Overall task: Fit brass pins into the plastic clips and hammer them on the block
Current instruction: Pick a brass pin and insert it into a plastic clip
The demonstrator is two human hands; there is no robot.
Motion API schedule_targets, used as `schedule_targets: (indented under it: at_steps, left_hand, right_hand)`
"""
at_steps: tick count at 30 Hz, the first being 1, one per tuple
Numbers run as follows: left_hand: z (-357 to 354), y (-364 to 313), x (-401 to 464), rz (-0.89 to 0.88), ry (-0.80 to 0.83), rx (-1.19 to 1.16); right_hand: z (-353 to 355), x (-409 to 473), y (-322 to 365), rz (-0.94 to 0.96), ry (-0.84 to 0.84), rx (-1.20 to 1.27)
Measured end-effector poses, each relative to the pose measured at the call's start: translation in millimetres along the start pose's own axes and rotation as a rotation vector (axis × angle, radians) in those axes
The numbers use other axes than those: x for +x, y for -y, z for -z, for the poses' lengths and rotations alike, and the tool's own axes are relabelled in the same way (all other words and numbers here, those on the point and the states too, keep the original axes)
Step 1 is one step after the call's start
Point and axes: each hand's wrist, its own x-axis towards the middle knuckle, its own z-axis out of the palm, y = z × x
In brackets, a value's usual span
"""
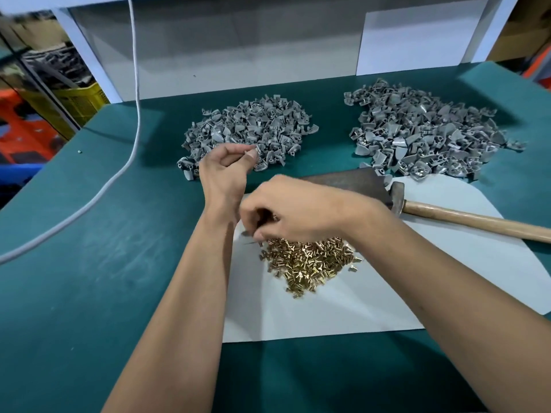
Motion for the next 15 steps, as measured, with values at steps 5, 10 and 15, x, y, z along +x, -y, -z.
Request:
schedule_targets:
  at_steps: [5, 10, 15]
  left_hand:
    - [-12.3, -3.0, -11.2, -0.035, 0.158, -0.273]
    - [-33.4, -6.1, -24.8, -0.065, 0.324, -0.342]
    - [-49.4, -6.6, -42.7, -0.15, 0.407, -0.279]
  right_hand:
    - [21.2, -20.9, -31.0, -0.111, -0.398, 0.128]
    - [20.9, -43.7, -59.1, -0.228, -0.74, 0.197]
    - [12.3, -61.6, -74.3, -0.289, -0.89, 0.217]
